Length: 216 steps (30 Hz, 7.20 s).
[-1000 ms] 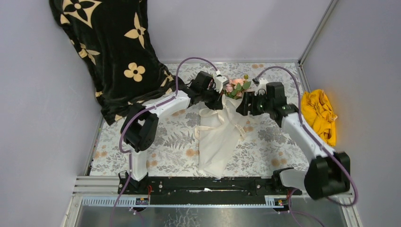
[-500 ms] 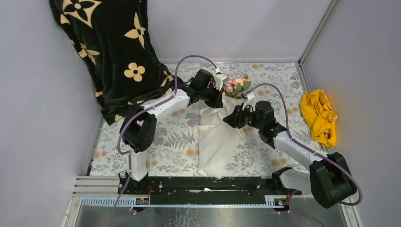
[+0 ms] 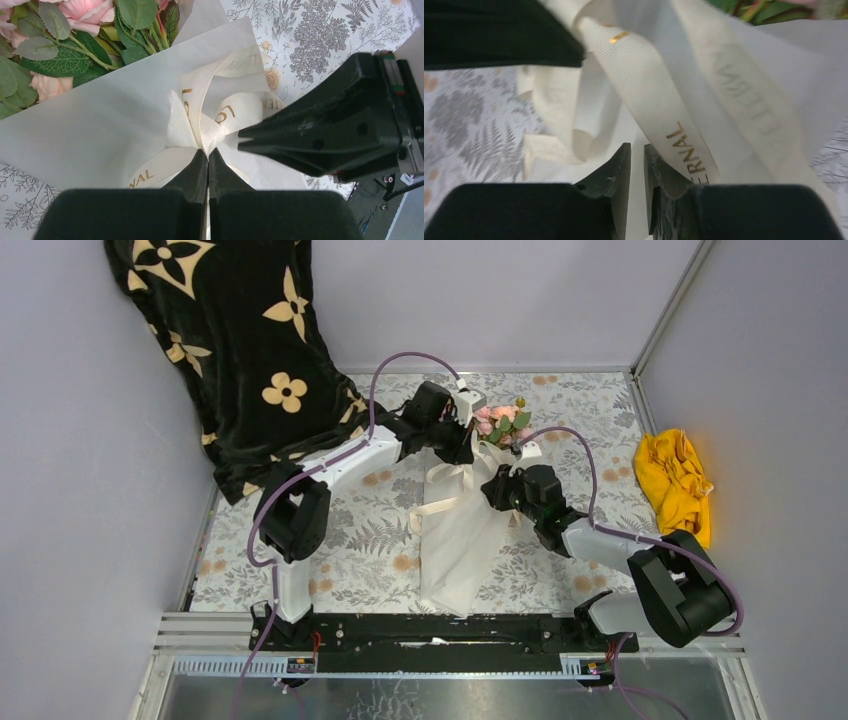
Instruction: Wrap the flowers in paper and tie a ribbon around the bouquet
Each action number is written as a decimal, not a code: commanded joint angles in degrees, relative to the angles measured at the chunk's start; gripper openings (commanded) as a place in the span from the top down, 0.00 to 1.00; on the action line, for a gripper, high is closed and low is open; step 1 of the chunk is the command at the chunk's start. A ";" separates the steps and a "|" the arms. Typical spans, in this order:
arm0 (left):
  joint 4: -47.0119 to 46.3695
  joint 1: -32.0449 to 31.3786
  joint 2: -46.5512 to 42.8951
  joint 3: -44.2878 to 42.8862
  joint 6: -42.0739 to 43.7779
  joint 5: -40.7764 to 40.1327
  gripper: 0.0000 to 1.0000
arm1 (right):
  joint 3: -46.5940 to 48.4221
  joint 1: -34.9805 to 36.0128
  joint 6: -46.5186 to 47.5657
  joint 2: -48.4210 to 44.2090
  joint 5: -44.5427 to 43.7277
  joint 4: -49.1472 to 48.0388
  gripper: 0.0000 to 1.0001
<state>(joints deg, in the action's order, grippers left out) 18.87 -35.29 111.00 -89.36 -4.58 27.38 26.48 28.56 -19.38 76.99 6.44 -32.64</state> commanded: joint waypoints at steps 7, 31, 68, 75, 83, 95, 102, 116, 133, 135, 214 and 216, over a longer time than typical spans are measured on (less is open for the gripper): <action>-0.42 -0.19 2.44 -2.03 -0.46 -0.72 1.00 | 1.98 0.31 9.94 2.66 -17.14 -6.27 0.65; 0.93 -0.31 6.22 -4.87 0.01 -1.41 1.00 | 8.13 -3.73 16.59 4.26 -14.74 -5.11 0.47; 2.51 -0.30 9.84 -4.30 0.29 0.22 1.00 | 14.66 -6.74 19.73 11.37 -4.89 2.14 0.82; 2.23 -0.26 10.74 -6.11 -0.69 0.27 1.00 | 13.69 -6.69 18.39 7.74 -3.81 5.46 0.83; 8.28 -2.39 5.27 -8.14 3.91 3.21 1.00 | 14.30 -7.11 18.25 8.10 -2.33 9.66 0.66; 11.89 -3.80 -1.88 0.91 5.99 10.73 1.00 | 10.53 -7.63 14.44 0.88 -0.46 7.09 0.61; 11.88 -4.08 -0.61 7.03 9.37 10.14 1.00 | 6.94 -7.81 11.02 -3.20 0.60 8.22 0.54; 15.74 -4.88 -1.11 6.77 14.47 7.18 1.00 | 9.71 -7.81 10.64 -6.74 10.64 17.47 0.55; 21.31 -4.87 -2.60 3.44 18.70 5.44 1.00 | 36.84 -7.90 12.38 14.25 20.84 41.69 0.70; 21.40 -4.88 -2.68 2.76 18.64 5.87 1.00 | 39.05 -7.87 12.20 18.26 22.97 42.81 0.78; 0.97 1.08 0.06 7.25 -6.74 7.16 1.00 | 0.46 -7.02 -1.88 -15.42 -1.54 27.62 0.38; 0.96 1.10 0.11 7.23 -6.80 7.17 1.00 | 0.22 -7.02 -1.74 -14.28 -0.78 26.16 0.36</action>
<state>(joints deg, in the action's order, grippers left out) 22.26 -34.33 111.94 -82.43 -10.94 34.26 27.40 21.02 -22.17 61.39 6.50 2.79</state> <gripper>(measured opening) 0.007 0.623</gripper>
